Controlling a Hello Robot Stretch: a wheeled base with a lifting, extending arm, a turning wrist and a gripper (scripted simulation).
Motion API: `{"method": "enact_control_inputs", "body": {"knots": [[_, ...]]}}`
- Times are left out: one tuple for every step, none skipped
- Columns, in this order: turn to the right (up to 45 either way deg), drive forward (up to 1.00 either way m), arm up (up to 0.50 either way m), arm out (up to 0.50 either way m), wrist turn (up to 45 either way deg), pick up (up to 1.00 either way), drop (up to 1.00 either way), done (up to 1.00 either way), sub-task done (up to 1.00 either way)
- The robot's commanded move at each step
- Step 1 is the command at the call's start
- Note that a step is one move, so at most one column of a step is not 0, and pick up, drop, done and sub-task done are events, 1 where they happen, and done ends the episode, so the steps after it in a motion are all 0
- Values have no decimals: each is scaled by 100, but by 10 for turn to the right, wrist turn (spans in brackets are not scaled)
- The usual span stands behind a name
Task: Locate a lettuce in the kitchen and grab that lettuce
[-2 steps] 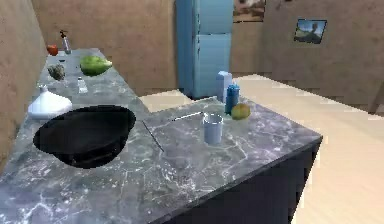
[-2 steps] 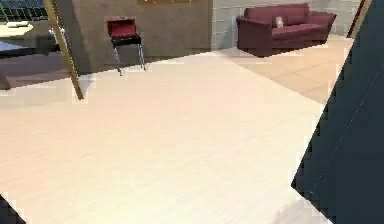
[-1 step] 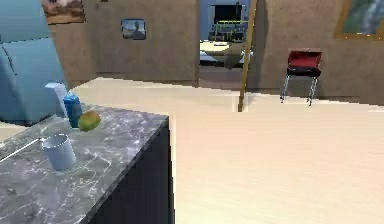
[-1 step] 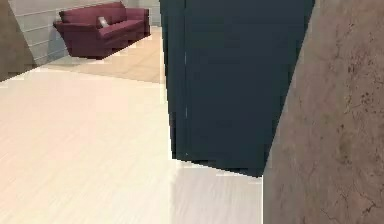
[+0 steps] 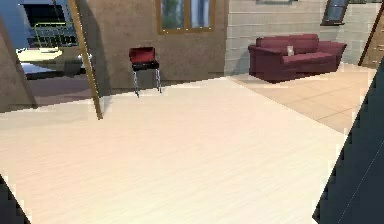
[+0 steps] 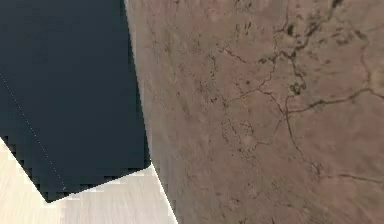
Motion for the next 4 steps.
{"method": "enact_control_inputs", "body": {"knots": [[0, 35, 0, 0, 0, 0, 0, 0, 0], [-150, 0, 0, 0, 0, 0, 0, 0, 0], [0, 85, 0, 0, 0, 0, 0, 0, 0], [-390, 0, 0, 0, 0, 0, 0, 0, 0]]}}
